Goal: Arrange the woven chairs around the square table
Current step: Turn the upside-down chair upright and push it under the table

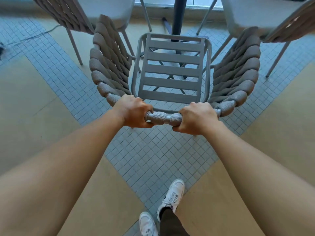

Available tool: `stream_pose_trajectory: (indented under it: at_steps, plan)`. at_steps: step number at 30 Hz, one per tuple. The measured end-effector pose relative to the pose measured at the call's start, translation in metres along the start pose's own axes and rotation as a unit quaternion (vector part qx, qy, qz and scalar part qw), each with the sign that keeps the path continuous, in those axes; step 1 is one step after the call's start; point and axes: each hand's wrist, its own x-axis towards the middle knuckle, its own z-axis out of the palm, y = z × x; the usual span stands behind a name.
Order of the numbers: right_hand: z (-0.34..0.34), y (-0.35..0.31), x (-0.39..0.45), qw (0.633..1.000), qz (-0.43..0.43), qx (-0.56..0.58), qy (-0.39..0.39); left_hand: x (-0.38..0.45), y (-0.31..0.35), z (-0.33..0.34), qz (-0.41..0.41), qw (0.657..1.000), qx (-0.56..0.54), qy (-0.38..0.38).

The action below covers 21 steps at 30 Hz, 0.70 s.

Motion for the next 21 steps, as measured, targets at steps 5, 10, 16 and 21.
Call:
stream_pose_trajectory:
  at_steps: [5, 10, 16, 21]
  plan:
    - [-0.009, 0.026, 0.034, 1.0, 0.008, 0.009, 0.01, 0.042, -0.018, -0.008, -0.009, 1.0, 0.006, 0.016]
    - [-0.018, 0.045, 0.055, 1.0, 0.002, 0.01, 0.006, 0.07, -0.029, -0.013, -0.008, 1.0, 0.014, 0.017]
    - [-0.028, 0.066, 0.07, 1.0, -0.01, 0.014, -0.002, 0.094, -0.032, -0.016, -0.019, 1.0, 0.001, 0.017]
    - [-0.033, 0.095, 0.075, 1.0, 0.005, 0.001, -0.001, 0.118, -0.02, -0.021, -0.02, 1.0, 0.003, 0.019]
